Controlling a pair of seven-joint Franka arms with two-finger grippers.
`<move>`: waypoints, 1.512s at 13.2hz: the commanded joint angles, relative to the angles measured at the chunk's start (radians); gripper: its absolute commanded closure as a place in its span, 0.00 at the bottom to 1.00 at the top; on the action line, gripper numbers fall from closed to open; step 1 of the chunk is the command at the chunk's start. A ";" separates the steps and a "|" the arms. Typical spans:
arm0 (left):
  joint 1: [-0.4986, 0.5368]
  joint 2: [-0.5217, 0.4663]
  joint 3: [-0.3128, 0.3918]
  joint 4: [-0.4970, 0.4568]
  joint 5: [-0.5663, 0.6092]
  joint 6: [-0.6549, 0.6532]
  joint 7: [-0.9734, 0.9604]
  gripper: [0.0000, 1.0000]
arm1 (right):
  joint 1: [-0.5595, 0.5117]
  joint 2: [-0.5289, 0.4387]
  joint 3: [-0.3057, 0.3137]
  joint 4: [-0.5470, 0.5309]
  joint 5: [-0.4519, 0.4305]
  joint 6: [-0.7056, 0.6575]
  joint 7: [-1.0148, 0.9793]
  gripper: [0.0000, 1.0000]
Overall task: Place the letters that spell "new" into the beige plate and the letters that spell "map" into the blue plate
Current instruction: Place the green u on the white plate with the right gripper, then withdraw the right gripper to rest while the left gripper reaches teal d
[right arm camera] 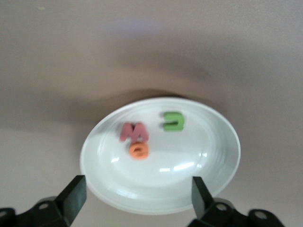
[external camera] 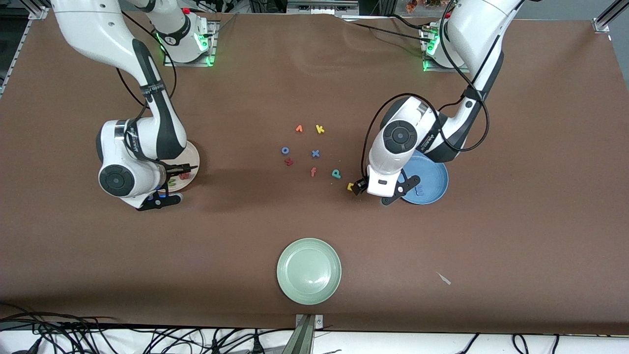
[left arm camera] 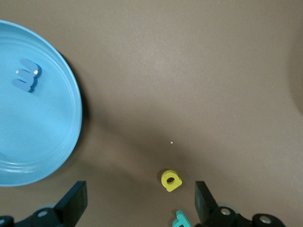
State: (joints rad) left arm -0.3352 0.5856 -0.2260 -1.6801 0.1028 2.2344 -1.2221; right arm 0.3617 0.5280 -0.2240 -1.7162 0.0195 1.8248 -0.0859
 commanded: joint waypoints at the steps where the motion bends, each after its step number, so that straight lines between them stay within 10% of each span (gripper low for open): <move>1: -0.010 0.020 0.005 0.039 -0.015 -0.022 -0.022 0.00 | 0.000 -0.077 0.003 0.036 0.014 -0.135 0.006 0.00; 10: -0.048 0.042 0.007 0.040 -0.014 -0.021 -0.091 0.00 | -0.022 -0.348 0.026 0.020 -0.004 -0.306 -0.006 0.00; 13: -0.074 0.086 0.008 0.077 -0.006 -0.019 -0.155 0.02 | -0.278 -0.430 0.289 0.009 -0.001 -0.305 -0.014 0.00; 20: -0.130 0.145 0.010 0.106 -0.006 -0.009 -0.255 0.02 | -0.337 -0.534 0.321 0.018 -0.021 -0.272 0.000 0.00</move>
State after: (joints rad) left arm -0.4457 0.7053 -0.2257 -1.6115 0.1029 2.2360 -1.4685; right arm 0.0489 0.0497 0.0707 -1.6682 0.0139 1.5358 -0.0874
